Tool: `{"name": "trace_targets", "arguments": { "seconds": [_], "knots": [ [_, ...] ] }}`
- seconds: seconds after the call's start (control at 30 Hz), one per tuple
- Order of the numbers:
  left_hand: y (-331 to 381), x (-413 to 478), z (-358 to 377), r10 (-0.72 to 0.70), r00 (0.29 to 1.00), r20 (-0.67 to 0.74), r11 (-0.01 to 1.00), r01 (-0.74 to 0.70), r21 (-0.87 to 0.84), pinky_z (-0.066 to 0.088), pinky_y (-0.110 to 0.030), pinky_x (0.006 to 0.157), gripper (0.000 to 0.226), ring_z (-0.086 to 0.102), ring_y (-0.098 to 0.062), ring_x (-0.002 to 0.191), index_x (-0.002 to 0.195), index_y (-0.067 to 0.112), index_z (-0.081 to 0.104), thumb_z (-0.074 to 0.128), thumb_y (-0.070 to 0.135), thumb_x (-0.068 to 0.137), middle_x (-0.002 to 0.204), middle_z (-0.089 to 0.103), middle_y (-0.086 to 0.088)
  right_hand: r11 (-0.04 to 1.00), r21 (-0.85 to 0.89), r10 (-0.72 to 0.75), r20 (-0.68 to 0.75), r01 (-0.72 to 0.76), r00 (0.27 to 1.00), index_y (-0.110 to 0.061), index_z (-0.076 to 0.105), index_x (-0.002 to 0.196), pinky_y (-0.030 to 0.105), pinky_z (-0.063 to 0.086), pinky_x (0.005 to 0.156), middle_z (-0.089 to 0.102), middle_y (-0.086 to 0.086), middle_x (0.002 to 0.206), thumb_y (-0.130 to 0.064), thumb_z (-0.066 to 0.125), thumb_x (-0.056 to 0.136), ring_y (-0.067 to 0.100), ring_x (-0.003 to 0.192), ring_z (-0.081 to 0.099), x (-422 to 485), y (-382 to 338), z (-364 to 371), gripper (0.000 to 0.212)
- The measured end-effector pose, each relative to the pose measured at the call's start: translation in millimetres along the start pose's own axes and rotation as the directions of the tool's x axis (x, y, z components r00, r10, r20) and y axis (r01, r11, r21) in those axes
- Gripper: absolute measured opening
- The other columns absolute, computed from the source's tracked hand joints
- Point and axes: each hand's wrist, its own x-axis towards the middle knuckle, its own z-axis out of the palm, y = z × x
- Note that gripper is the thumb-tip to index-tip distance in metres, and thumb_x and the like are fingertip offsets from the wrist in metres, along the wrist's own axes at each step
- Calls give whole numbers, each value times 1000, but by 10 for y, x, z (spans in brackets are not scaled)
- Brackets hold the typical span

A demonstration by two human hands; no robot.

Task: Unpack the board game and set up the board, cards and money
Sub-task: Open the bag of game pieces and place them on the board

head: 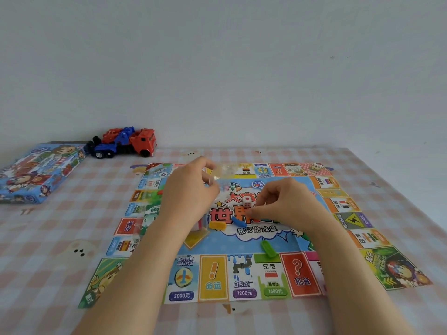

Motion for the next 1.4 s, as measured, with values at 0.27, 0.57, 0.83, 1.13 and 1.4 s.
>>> {"name": "trace_targets", "arguments": {
  "seconds": [0.27, 0.57, 0.83, 1.13, 1.4],
  "knots": [
    [21, 2, -8, -5, 999, -47, 999, 2, -47, 51, -24, 60, 17, 62, -7, 61, 100, 26, 65, 62, 19, 85, 81, 68, 13, 1000, -5, -3, 0, 3, 1000, -20, 71, 72, 18, 45, 53, 64, -8, 64, -29, 79, 71, 4, 57, 54, 5, 0, -11, 12],
    [45, -5, -52, -89, 996, -15, 924, 77, -375, 52, -18, 63, 21, 65, -2, 70, 89, 20, 55, 73, 17, 80, 79, 69, 8, 906, 418, 48, -256, 66, 966, -25, 72, 83, 19, 40, 52, 66, -2, 68, -38, 75, 76, 3, 50, 50, 31, -114, -112, 15],
    [107, -32, -56, 94, 971, 219, 842, 40, -538, 51, -16, 62, 16, 69, -9, 77, 74, 16, 61, 72, 6, 80, 86, 74, 4, 779, 627, 140, -185, 7, 973, -7, 69, 73, 16, 33, 39, 63, -7, 53, -19, 69, 85, 7, 35, 38, 62, -216, 4, 17],
    [122, -69, -125, 71, 967, 246, 835, 77, -544, 53, -16, 75, 47, 65, 1, 81, 112, 27, 67, 68, -6, 79, 106, 69, 16, 798, 603, 189, -254, 3, 948, -14, 64, 89, 25, 40, 43, 68, 2, 59, -23, 55, 95, 11, 36, 50, 134, -373, 10, 15],
    [-299, 180, -824, -160, 987, 17, 818, 142, -557, 52, -22, 79, 46, 64, 0, 89, 106, 27, 68, 57, -8, 78, 104, 67, 16, 918, 372, -31, -281, 138, 959, -24, 60, 109, 29, 56, 65, 67, -4, 97, -17, 53, 92, 14, 72, 65, 316, -1086, 365, 19]
  ]
}}
